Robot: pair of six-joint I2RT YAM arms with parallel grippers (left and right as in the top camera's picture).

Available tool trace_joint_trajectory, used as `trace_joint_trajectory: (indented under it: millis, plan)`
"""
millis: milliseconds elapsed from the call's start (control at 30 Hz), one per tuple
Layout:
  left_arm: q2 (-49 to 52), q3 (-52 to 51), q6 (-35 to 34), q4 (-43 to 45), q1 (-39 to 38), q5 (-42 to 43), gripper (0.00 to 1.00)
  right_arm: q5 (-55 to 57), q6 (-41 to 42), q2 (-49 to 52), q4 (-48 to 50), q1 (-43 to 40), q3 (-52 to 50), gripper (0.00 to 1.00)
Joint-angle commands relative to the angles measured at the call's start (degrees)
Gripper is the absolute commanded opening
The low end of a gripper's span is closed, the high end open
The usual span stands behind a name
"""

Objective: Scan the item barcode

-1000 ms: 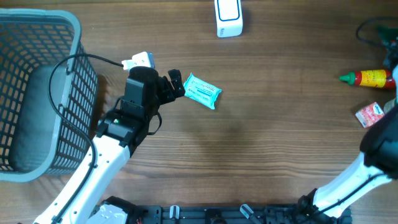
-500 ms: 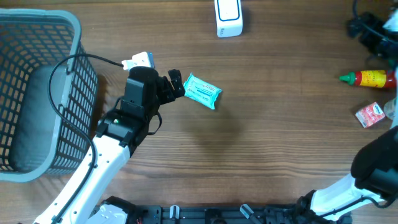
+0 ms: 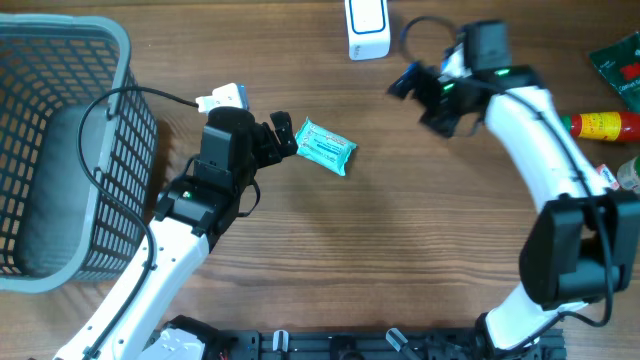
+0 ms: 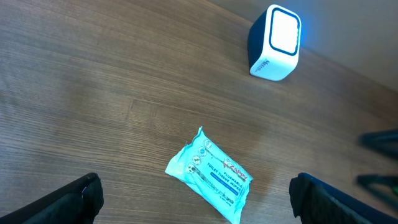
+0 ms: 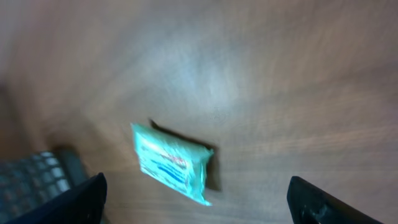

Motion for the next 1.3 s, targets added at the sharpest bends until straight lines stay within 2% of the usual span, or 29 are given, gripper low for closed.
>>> trace_joint_trajectory:
  millis: [0,100,200,333,500,567,733,833,933,1067,1167,1267]
  plan:
    - [0.0,0.4,1.1,0.1,-0.3,-0.8,1.00,10.6,5.6,0.7,3.7,6.5,-4.2,0.90]
    - [0.0,0.4,1.1,0.1,-0.3,-0.8,1.00,13.1,5.2,0.7,7.4,10.0,-6.6,0.90]
    - [0.0,0.4,1.1,0.1,-0.3,-0.8,1.00,15.7,5.2,0.7,15.0,13.3,-9.9,0.78]
    - [0.0,0.4,1.1,0.1,-0.3,-0.8,1.00,16.1,5.3,1.5,26.6,16.9,-14.5,0.76]
    - [0.0,0.4,1.1,0.1,-0.3,-0.8,1.00,20.3,5.2,3.5,28.1,18.7,-16.1,0.76]
    - [0.0,0.4,1.1,0.1,-0.3,-0.8,1.00,19.1,5.0,4.7,28.7,18.7,-16.2,0.76]
    - [0.0,0.4,1.1,0.1,-0.3,-0.8,1.00,13.7,-1.4,8.5,31.1,18.7,-16.2,0.74]
    - [0.0,0.4,1.1,0.1,-0.3,-0.8,1.00,12.4,-2.2,10.0,31.3,18.6,-16.2,0.66]
    - [0.0,0.4,1.1,0.1,-0.3,-0.8,1.00,9.0,-8.1,10.0,33.1,18.6,-16.2,0.56]
    - [0.0,0.4,1.1,0.1,-0.3,-0.8,1.00,8.2,-9.4,10.0,33.6,18.4,-16.2,0.25]
    - [0.0,0.4,1.1,0.1,-0.3,-0.8,1.00,8.1,-9.3,9.8,33.6,17.3,-16.0,0.04]
    - [0.0,0.4,1.1,0.1,-0.3,-0.8,1.00,6.3,-8.8,8.5,32.5,15.3,-15.3,0.04]
